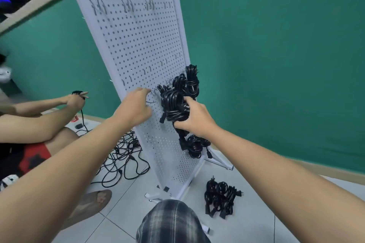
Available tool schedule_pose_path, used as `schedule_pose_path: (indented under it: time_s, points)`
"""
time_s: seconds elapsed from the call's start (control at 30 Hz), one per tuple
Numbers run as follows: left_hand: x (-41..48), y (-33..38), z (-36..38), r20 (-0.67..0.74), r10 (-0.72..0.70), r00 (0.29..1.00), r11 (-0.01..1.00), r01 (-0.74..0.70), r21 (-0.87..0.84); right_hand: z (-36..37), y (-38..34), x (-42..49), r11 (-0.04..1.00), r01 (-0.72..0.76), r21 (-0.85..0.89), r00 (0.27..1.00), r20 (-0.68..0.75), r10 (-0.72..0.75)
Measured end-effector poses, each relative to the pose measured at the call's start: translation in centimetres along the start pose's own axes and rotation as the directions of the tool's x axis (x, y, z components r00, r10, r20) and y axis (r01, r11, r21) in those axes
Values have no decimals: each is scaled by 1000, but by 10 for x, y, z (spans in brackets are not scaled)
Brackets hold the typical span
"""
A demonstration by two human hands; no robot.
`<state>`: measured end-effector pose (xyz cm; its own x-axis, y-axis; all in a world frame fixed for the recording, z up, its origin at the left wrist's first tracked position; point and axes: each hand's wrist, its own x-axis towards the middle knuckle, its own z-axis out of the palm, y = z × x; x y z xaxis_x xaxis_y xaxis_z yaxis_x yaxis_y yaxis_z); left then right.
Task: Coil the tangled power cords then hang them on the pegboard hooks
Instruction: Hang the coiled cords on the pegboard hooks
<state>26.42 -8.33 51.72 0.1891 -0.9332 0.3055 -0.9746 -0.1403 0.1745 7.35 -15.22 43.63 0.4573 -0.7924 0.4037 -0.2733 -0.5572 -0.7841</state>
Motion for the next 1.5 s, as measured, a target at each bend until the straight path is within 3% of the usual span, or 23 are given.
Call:
schedule_pose_path:
  time_s: [0.1, 0.57, 0.73, 0.93, 1.03, 1.17, 1.33, 1.5]
  points:
    - [-2, -9, -2, 77, -48, 996, 999, 47, 11, 15, -13, 11, 999, 24, 24, 1000, 8, -24]
    - [2, -23, -2, 34, -22, 999, 991, 26, -128, 55, -12, 26, 992, 126, 16, 992, -9, -126]
    - [3, -34, 0, -38, -61, 997, 973, 51, -227, 76, -14, 40, 998, 55, -23, 997, 46, -54]
    - [-1, -31, 4, -114, 39, 993, 986, -57, -156, 84, -5, 40, 998, 48, 33, 998, 33, -49]
    - [-5, -30, 2, -156, 86, 984, 986, -106, -126, 71, 3, 33, 998, -25, 54, 997, 73, 21]
    - [-12, -15, -5, -185, 183, 965, 979, -196, -54, 49, 19, 22, 998, -60, -13, 996, 65, 61]
    - [-12, 27, 15, -61, 410, 910, 909, -413, -59, 16, 61, -4, 977, -194, -88, 981, -2, 195]
    - [-2, 64, 95, 162, 471, 867, 881, -457, -119, -1, 143, -39, 894, -408, -186, 908, 16, 418]
